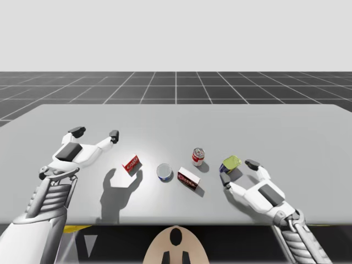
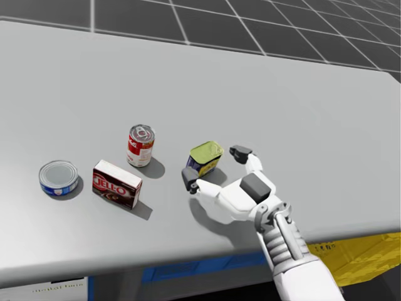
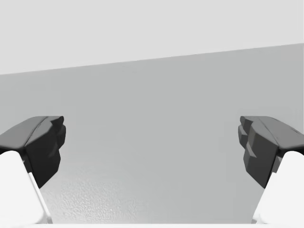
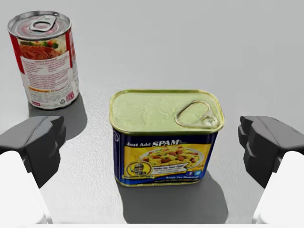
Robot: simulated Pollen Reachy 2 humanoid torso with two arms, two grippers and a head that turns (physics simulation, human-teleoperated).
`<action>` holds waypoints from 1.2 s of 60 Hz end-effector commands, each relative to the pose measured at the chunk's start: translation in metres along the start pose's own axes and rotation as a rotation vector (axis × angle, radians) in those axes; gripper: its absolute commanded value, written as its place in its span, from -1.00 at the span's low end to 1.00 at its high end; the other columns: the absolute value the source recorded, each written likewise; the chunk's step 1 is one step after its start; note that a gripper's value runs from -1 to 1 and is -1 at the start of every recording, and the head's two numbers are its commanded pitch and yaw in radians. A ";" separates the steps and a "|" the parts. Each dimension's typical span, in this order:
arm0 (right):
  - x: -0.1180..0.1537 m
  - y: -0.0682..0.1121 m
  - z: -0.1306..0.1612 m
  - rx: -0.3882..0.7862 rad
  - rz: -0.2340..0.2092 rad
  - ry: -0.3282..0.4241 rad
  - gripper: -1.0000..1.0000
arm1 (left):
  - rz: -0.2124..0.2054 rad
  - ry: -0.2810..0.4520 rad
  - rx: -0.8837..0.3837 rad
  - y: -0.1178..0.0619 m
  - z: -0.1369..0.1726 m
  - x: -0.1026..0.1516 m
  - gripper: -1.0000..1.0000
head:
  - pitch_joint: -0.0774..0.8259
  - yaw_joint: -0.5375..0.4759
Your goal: Grasp the can of spam and hold it up.
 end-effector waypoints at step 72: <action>-0.031 -0.013 -0.056 0.027 0.005 0.071 1.00 | -0.029 0.000 -0.002 -0.006 -0.001 -0.003 -1.00 | -0.06 -0.70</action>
